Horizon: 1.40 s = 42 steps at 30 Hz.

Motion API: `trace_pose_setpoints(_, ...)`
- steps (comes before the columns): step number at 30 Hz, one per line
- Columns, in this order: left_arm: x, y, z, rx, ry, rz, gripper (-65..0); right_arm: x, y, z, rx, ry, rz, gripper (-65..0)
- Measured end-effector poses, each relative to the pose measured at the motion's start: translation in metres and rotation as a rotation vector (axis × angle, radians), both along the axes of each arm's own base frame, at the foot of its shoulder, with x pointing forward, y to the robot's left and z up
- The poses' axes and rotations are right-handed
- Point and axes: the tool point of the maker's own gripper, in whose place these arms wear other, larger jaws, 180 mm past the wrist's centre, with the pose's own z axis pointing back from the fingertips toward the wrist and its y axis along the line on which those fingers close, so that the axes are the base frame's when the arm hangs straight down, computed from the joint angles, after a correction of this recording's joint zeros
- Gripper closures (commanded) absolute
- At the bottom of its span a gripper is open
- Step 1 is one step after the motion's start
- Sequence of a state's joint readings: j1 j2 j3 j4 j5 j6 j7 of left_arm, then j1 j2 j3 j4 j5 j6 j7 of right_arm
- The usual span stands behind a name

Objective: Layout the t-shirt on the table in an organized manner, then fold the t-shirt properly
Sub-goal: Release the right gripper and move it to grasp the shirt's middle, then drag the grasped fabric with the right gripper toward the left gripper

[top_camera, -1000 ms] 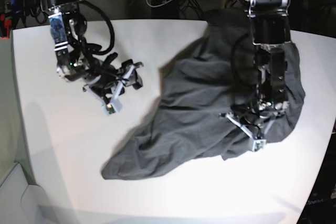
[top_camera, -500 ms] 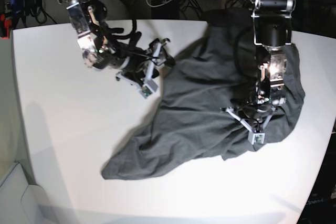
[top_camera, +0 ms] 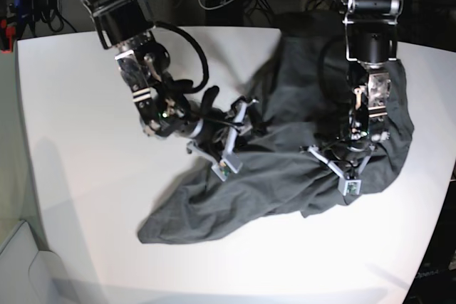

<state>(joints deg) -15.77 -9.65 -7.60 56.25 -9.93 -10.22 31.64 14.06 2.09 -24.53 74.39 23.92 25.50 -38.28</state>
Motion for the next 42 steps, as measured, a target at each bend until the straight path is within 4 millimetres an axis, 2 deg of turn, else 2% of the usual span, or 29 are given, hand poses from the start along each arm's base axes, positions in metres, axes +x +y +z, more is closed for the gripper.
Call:
trace_pose_setpoints(3,-0.001,0.005,0.000,-0.005,0.001,0.004,-0.3,0.009,0.019,0.025,0.034,-0.082,0.078,-12.0)
trace_pose_setpoints(6,-0.001,0.006,0.001,-0.004,0.000,0.004,-0.3,0.005,0.039,0.035,0.070,-0.095,0.121,-3.5)
trace_pose_setpoints(10,-0.008,0.013,0.007,0.040,0.074,-0.001,-0.3,0.005,0.042,0.037,0.082,-0.087,0.111,-4.6)
trace_pose_setpoints(11,-0.012,0.018,0.010,0.060,0.089,-0.003,-0.3,0.011,0.037,0.040,0.087,-0.094,0.094,-5.6)
trace_pose_setpoints(13,-0.016,0.025,0.013,0.089,0.092,-0.002,-0.3,0.026,0.016,0.043,0.084,-0.105,0.039,-8.3)
trace_pose_setpoints(15,-0.017,0.037,0.013,0.113,0.102,0.006,-0.3,0.039,-0.017,0.038,0.051,-0.112,-0.024,-12.8)
trace_pose_setpoints(18,-0.017,0.060,0.014,0.153,0.100,0.031,-0.3,0.049,-0.059,0.028,-0.005,-0.099,-0.096,-22.2)
trace_pose_setpoints(20,-0.016,0.069,0.012,0.160,0.089,0.043,-0.3,0.051,-0.076,0.020,-0.029,-0.083,-0.118,-27.9)
trace_pose_setpoints(22,-0.014,0.075,0.011,0.154,0.081,0.053,-0.3,0.047,-0.083,0.001,-0.054,-0.025,-0.127,-30.6)
trace_pose_setpoints(25,-0.013,0.076,0.010,0.154,0.084,0.058,-0.3,0.034,-0.081,-0.023,-0.070,0.047,-0.113,-30.9)
trace_pose_setpoints(28,-0.012,0.075,0.010,0.152,0.080,0.061,-0.3,0.029,-0.077,-0.035,-0.069,0.091,-0.117,-31.0)
trace_pose_setpoints(32,-0.011,0.067,0.008,0.152,0.078,0.065,-0.3,0.033,-0.055,-0.032,-0.025,0.107,-0.104,-31.0)
trace_pose_setpoints(37,-0.008,0.063,0.009,0.151,0.070,0.060,-0.3,0.049,-0.037,-0.030,0.000,0.102,-0.091,-31.0)
trace_pose_setpoints(42,-0.007,0.050,0.006,0.133,0.065,0.057,-0.3,0.042,-0.011,-0.039,0.047,0.117,-0.073,-31.0)
